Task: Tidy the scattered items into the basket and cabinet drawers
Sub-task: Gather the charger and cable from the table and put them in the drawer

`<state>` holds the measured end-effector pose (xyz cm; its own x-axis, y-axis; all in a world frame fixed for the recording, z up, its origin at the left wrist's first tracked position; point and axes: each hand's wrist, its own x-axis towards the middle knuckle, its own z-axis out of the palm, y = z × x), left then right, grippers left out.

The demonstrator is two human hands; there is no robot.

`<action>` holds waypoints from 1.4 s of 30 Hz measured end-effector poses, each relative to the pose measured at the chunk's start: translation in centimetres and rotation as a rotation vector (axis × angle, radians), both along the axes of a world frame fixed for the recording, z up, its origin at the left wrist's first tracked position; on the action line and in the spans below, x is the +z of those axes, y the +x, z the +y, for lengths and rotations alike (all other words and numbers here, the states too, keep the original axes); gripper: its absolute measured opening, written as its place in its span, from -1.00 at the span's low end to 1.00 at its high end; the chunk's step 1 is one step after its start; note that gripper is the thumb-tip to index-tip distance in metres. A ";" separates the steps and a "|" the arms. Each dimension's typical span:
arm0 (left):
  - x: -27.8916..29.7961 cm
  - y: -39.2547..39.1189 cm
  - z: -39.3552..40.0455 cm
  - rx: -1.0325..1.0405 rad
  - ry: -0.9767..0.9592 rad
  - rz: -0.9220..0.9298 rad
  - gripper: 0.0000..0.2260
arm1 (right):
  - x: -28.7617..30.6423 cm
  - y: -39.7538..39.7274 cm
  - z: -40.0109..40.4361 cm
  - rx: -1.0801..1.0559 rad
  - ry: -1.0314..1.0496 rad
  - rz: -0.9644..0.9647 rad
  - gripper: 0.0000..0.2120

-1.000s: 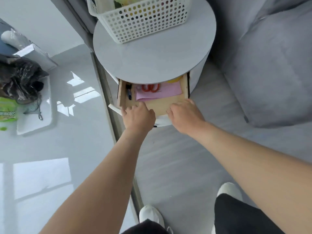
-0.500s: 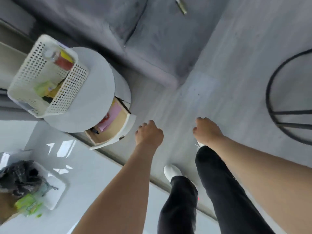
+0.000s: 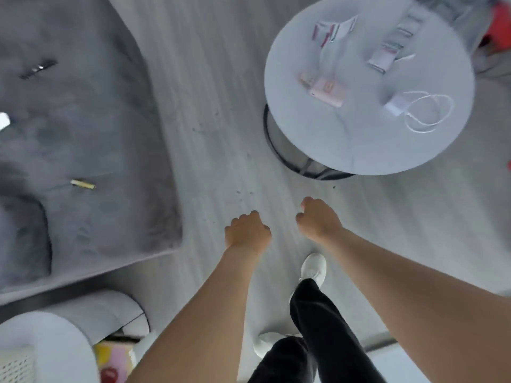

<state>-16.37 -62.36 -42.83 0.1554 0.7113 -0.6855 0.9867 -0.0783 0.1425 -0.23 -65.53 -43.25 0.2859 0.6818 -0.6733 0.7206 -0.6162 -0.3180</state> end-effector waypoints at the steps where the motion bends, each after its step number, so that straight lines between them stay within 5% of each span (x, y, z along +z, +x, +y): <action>1: 0.3 2.4 1.0 -0.027 0.006 -0.014 -0.84 | 0.1 2.2 0.2 -0.042 -0.007 -0.005 -0.68; 8: 2.0 16.1 5.6 -0.208 -0.013 -0.064 -0.89 | 0.6 13.8 0.6 -0.277 -0.074 -0.001 -0.70; 21: 0.3 29.6 18.2 -0.335 0.025 -0.163 -0.93 | -1.2 24.3 9.4 -0.465 -0.038 0.019 -0.69; 31: -3.8 38.3 26.4 -0.421 0.061 -0.240 -0.67 | -3.9 31.1 17.7 -0.698 0.018 -0.047 -0.44; 36: -6.2 42.9 28.3 -0.382 0.107 -0.293 -0.53 | -6.1 35.8 19.0 -0.682 -0.018 -0.277 -0.22; 42: -9.3 48.2 29.5 -0.392 0.215 -0.366 -0.34 | -10.0 41.3 20.0 -0.466 -0.181 -0.275 0.14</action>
<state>31.83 -32.84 -52.09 0.6354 0.6700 -0.3839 0.7675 -0.4928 0.4101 41.08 -45.56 -53.25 0.7100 0.3227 -0.6259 0.4010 -0.9159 -0.0173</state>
